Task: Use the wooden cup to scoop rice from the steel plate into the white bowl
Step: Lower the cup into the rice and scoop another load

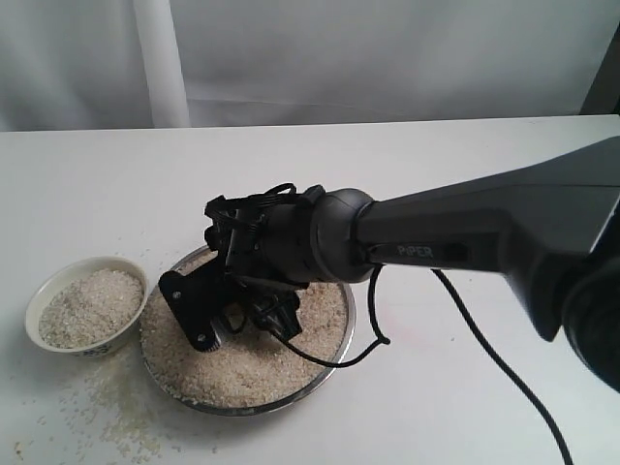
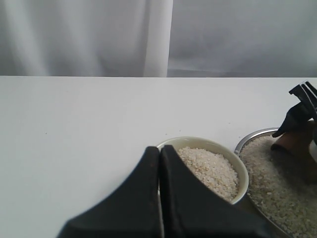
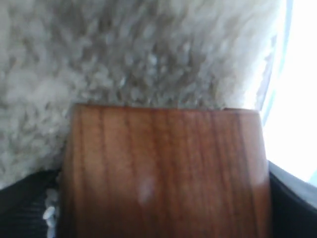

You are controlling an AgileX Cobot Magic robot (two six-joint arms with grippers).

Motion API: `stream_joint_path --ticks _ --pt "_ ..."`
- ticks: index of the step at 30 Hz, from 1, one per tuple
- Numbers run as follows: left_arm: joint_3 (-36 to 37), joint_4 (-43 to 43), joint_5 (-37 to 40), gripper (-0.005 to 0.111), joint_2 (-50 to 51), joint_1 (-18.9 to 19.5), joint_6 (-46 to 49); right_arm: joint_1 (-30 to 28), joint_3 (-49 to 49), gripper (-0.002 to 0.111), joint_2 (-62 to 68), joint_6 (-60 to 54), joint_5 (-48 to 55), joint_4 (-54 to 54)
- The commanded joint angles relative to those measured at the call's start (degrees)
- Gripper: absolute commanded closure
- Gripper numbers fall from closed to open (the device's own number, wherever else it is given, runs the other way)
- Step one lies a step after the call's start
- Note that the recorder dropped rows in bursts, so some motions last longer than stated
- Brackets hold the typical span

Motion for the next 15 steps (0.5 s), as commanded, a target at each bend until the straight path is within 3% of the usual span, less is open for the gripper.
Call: stream_joint_path --ticks 1,8,15 --pt "-0.16 -0.45 -0.37 0.107 -0.09 -0.24 -0.19 0.25 -0.22 0.108 -0.50 -0.20 -2.78 5.61" --pt "-0.16 -0.45 -0.37 0.107 -0.09 -0.24 -0.19 0.11 0.67 0.108 -1.17 -0.20 -3.27 9.74" --pt "-0.16 -0.45 -0.37 0.107 -0.09 -0.24 -0.19 -1.23 6.04 0.108 -4.07 -0.20 -10.14 14.80"
